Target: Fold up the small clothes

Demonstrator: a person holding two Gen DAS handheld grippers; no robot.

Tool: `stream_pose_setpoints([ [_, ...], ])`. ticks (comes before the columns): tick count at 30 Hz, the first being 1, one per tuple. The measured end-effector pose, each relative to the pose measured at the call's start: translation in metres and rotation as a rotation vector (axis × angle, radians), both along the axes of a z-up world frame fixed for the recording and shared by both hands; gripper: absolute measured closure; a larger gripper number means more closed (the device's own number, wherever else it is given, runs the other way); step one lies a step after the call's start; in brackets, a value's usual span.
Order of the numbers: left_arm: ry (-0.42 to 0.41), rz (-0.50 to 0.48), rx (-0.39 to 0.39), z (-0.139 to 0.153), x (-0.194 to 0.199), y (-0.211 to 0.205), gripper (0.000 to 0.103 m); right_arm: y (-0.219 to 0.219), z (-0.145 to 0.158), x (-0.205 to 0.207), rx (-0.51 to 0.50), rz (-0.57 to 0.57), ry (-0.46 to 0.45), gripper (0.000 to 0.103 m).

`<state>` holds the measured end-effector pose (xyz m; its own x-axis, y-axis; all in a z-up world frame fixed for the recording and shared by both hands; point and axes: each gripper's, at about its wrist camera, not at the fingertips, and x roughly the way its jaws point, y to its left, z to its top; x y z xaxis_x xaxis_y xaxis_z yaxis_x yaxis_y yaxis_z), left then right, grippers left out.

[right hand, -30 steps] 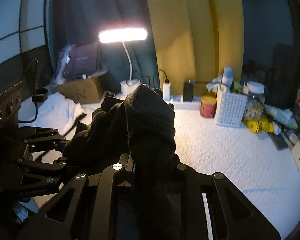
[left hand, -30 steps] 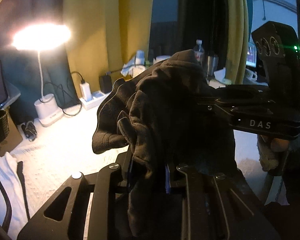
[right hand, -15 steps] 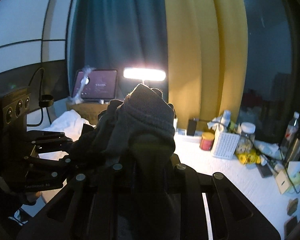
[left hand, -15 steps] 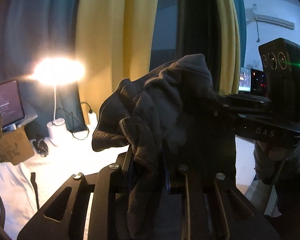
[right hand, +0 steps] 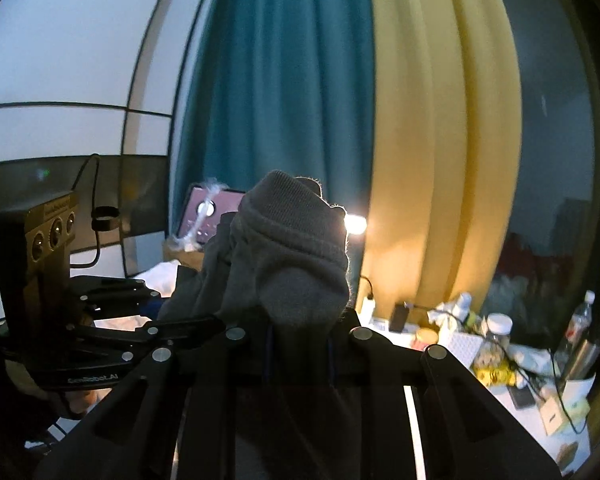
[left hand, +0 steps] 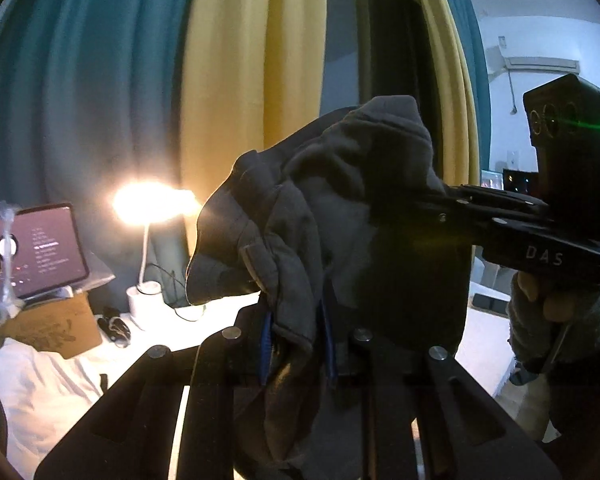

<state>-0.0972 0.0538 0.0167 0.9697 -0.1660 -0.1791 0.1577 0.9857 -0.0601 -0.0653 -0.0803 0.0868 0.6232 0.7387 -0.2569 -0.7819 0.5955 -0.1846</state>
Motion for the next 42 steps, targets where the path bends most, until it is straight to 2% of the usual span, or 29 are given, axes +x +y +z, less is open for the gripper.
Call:
stream_pose_setpoints([
  [14, -0.063, 0.147, 0.031, 0.007, -0.053, 0.049, 0.085, 0.06, 0.014, -0.036, -0.008, 0.161, -0.05, 0.082],
  [26, -0.009, 0.265, 0.099, 0.002, -0.1, 0.08, 0.085, 0.102, 0.005, -0.067, -0.028, 0.311, -0.042, 0.082],
  [31, 0.005, 0.289, 0.093, -0.001, -0.103, 0.084, 0.085, 0.108, 0.002, -0.067, -0.026, 0.322, -0.018, 0.082],
  [42, 0.083, 0.23, 0.085, -0.017, -0.077, 0.084, 0.085, 0.106, -0.028, -0.025, -0.024, 0.213, 0.09, 0.082],
])
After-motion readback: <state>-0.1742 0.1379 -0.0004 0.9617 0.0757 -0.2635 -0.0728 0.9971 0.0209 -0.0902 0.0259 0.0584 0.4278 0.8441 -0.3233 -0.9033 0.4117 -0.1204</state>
